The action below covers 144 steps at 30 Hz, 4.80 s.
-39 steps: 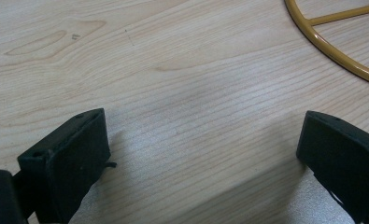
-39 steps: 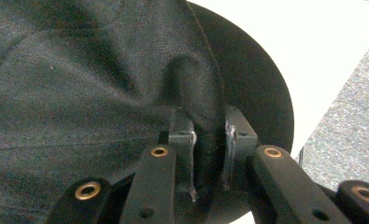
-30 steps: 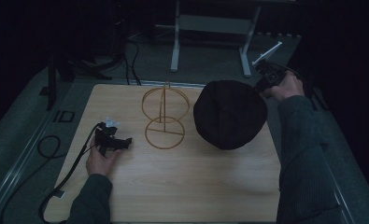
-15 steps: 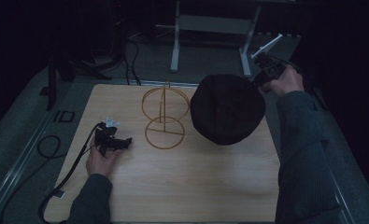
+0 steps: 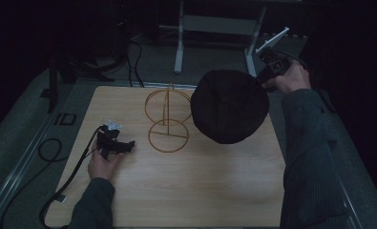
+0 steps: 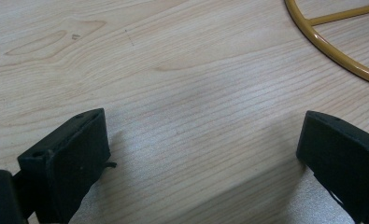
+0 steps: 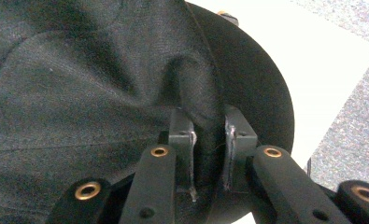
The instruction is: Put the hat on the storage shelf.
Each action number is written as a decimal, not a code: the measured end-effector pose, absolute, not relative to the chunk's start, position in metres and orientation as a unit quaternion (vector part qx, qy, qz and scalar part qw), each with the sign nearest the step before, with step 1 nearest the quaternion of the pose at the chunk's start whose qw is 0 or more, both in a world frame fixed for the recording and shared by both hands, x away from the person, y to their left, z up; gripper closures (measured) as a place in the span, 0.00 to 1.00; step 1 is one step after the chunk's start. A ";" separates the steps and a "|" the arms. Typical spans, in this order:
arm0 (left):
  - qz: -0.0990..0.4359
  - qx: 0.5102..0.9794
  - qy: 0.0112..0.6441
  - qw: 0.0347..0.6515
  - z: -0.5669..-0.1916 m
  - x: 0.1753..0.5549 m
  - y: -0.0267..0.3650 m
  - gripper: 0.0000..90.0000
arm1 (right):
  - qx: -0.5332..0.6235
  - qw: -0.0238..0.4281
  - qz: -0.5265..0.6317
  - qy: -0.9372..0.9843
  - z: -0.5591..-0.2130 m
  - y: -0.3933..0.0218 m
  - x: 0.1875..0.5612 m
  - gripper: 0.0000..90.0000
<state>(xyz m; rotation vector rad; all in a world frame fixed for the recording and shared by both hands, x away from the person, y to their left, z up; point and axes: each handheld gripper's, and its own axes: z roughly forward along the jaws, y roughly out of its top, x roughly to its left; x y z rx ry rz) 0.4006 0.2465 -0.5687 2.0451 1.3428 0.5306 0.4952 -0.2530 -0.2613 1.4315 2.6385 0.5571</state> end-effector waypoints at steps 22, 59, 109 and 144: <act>0.201 0.776 0.509 0.313 -0.569 0.401 0.247 0.02 | 0.459 0.042 0.185 0.868 -0.243 -0.223 0.498 0.86; 0.200 0.777 0.509 0.312 -0.568 0.400 0.247 0.02 | 0.432 0.036 0.212 0.876 -0.234 -0.166 0.505 0.86; 0.199 0.777 0.509 0.313 -0.568 0.400 0.247 0.02 | 0.444 0.036 0.212 0.870 -0.278 -0.087 0.520 0.85; 0.199 0.778 0.508 0.313 -0.568 0.400 0.246 0.02 | 0.481 0.104 0.198 0.848 -0.313 -0.064 0.530 0.74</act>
